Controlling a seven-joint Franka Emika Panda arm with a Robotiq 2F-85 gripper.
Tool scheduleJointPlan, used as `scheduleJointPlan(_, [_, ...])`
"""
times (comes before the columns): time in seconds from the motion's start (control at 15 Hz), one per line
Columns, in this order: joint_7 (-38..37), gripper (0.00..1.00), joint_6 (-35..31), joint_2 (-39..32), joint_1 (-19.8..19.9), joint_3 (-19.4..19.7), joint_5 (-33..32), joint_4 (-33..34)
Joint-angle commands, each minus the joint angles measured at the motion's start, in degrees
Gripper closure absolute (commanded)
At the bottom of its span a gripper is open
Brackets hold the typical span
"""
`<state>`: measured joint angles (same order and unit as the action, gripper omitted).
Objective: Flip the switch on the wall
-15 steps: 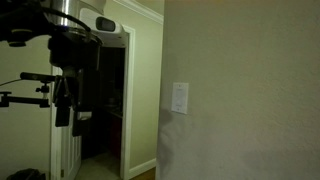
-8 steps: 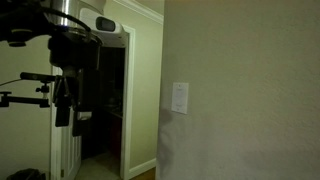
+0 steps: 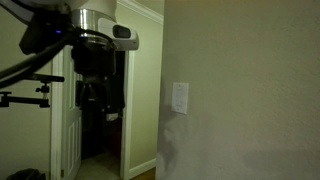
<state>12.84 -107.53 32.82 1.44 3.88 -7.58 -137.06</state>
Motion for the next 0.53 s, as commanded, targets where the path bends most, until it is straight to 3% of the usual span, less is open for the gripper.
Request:
scheduleJointPlan(0.0, [-0.58,0.00,-5.66,-5.01,-0.61,0.77,1.39,2.86])
scheduleJointPlan(0.47, [-6.31,0.00,-13.40,-12.65,-0.43,-0.85,5.13,9.33])
